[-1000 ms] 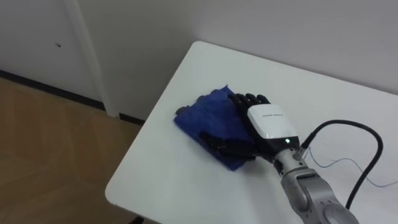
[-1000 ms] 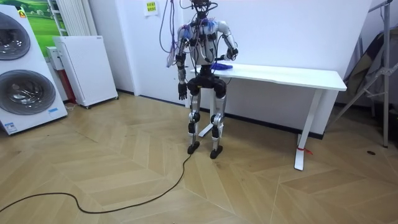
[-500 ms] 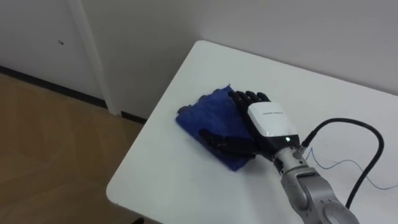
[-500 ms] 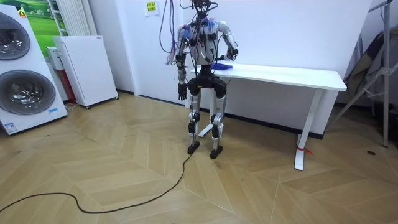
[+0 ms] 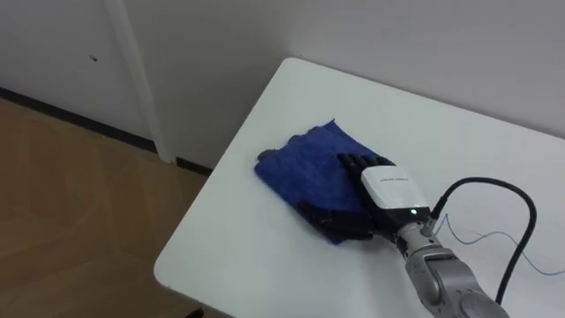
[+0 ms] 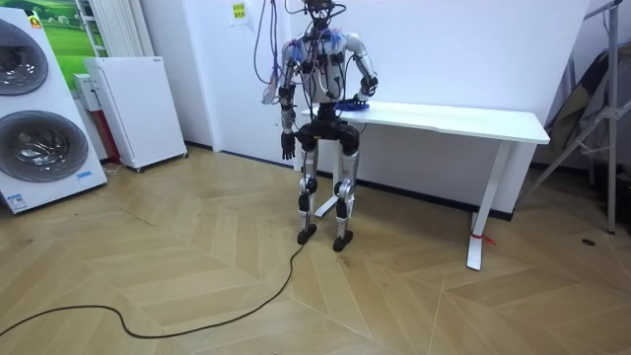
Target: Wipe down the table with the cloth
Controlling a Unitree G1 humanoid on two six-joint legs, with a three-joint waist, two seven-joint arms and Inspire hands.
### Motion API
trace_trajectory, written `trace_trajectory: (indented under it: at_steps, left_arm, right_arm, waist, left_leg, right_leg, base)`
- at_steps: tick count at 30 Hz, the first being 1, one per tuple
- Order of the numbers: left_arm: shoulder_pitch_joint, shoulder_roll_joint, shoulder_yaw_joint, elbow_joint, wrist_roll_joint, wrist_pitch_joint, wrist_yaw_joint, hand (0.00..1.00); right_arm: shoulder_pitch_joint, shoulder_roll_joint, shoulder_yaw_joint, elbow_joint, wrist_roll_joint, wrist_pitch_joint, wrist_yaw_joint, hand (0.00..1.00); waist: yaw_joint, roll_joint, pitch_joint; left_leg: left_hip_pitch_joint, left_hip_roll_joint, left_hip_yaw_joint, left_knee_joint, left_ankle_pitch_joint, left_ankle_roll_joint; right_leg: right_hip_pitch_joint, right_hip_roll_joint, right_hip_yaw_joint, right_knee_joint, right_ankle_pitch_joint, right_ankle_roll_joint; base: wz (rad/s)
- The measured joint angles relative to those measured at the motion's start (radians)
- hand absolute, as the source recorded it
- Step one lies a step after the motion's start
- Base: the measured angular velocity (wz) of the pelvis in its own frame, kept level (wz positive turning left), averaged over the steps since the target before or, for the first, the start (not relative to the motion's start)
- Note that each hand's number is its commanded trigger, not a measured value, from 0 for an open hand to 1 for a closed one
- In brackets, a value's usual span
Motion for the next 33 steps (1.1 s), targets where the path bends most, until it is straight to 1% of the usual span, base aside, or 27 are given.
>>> trace_trajectory:
  at_steps: [5,9,10,11,12,14,15,18,21,24,28,30,33]
  left_arm:
    - [0.006,0.001,0.008,0.005,0.0,0.001,0.0,0.0]
    - [0.012,0.001,0.008,0.013,-0.001,0.004,0.0,0.0]
    - [0.013,0.001,0.008,0.013,-0.001,0.005,0.0,0.0]
    - [0.015,0.001,0.008,0.014,-0.002,0.006,0.0,0.0]
    - [0.019,0.001,0.008,0.014,-0.006,0.007,0.0,0.0]
    - [0.025,0.001,0.008,0.014,-0.021,0.007,0.0,0.0]
    - [0.029,0.002,0.008,0.014,-0.035,0.007,0.0,0.0]
    - [0.031,0.002,0.008,0.013,-0.052,0.007,0.0,0.0]
    - [0.033,0.002,0.008,0.012,-0.051,0.007,0.0,0.0]
    - [0.034,0.005,0.008,0.01,-0.05,0.008,0.0,0.0]
    - [0.034,0.011,0.008,0.0,-0.051,0.01,0.0,0.0]
    - [0.035,0.011,0.008,-0.008,-0.051,0.01,0.0,0.0]
    - [0.035,0.01,0.008,-0.008,-0.052,0.01,0.002,0.0]
  right_arm:
    - [-0.004,0.0,-0.015,0.027,0.004,-0.001,-0.006,0.0]
    - [-0.008,0.0,-0.015,0.07,0.005,-0.011,-0.034,0.0]
    - [-0.008,0.001,-0.014,0.078,0.005,-0.013,-0.039,0.02]
    - [-0.008,0.002,-0.015,0.088,0.004,-0.013,-0.044,0.62]
    - [-0.01,0.002,-0.014,0.098,0.004,-0.014,-0.046,1.0]
    - [-0.017,0.002,-0.013,0.129,0.009,-0.017,-0.06,1.0]
    - [-0.026,0.003,-0.013,0.144,0.009,-0.019,-0.072,1.0]
    - [-0.069,0.005,-0.014,0.184,0.009,-0.021,-0.114,1.0]
    - [-0.087,0.005,-0.026,0.199,0.011,-0.017,-0.15,1.0]
    - [-0.085,0.005,-0.025,0.201,0.043,-0.013,-0.179,1.0]
    - [-0.079,0.004,-0.027,0.191,0.087,-0.014,-0.188,1.0]
    - [-0.049,0.004,-0.037,0.159,0.094,-0.015,-0.193,1.0]
    - [-0.036,0.004,-0.046,0.152,0.135,-0.021,-0.198,1.0]
  waist:
    - [0.008,0.005,0.0017]
    - [0.009,0.009,-0.0011]
    - [0.01,0.009,-0.0016]
    - [0.01,0.011,-0.0029]
    - [0.01,0.008,-0.0054]
    - [0.009,0.01,-0.0038]
    - [0.01,0.011,-0.0066]
    - [0.01,0.011,-0.0078]
    - [0.01,0.012,-0.0098]
    - [0.011,0.008,-0.0128]
    - [0.006,0.008,-0.014]
    - [0.006,0.013,-0.0171]
    - [0.002,0.024,-0.0233]
  left_leg:
    - [-0.001,-0.001,-0.007,-0.001,0.0,0.0]
    - [0.0,-0.001,-0.011,-0.001,0.0,0.0]
    - [0.0,-0.002,-0.013,0.0,0.0,0.0]
    - [0.001,-0.002,-0.014,0.001,0.0,0.0]
    - [0.005,-0.003,-0.018,0.001,0.0,0.0]
    - [0.015,-0.004,-0.026,0.0,0.0,0.0]
    - [0.018,-0.004,-0.028,0.001,0.0,0.0]
    - [0.016,-0.008,-0.03,0.005,0.001,0.0]
    - [0.014,-0.014,-0.032,0.01,0.001,0.001]
    - [0.016,-0.019,-0.03,0.01,0.002,0.003]
    - [0.015,-0.02,-0.03,0.01,0.002,0.003]
    - [0.014,-0.02,-0.028,0.009,0.002,0.003]
    - [0.016,-0.019,-0.021,0.007,0.002,0.003]
  right_leg:
    - [0.003,0.0,-0.008,0.0,0.0,0.0]
    - [0.007,0.0,-0.015,-0.001,0.0,0.0]
    - [0.009,0.0,-0.016,-0.001,0.0,0.0]
    - [0.011,-0.001,-0.022,-0.001,0.0,0.0]
    - [0.016,-0.002,-0.026,-0.002,0.0,0.0]
    - [0.029,-0.002,-0.027,-0.002,0.0,0.0]
    - [0.033,-0.003,-0.027,-0.002,-0.001,0.002]
    - [0.034,-0.006,-0.031,-0.003,-0.001,0.002]
    - [0.037,-0.013,-0.039,-0.003,-0.004,0.005]
    - [0.038,-0.017,-0.037,-0.003,-0.005,0.006]
    - [0.039,-0.017,-0.038,-0.003,-0.006,0.007]
    - [0.039,-0.017,-0.037,-0.003,-0.008,0.009]
    - [0.038,-0.017,-0.029,-0.004,-0.009,0.009]
  base:
    - [0.05]
    - [0.04]
    - [0.06]
    - [0.06]
    - [0.07]
    - [0.1]
    - [0.09]
    - [0.01]
    - [0.05]
    - [0.0]
    - [0.01]
    - [0.0]
    - [-0.03]
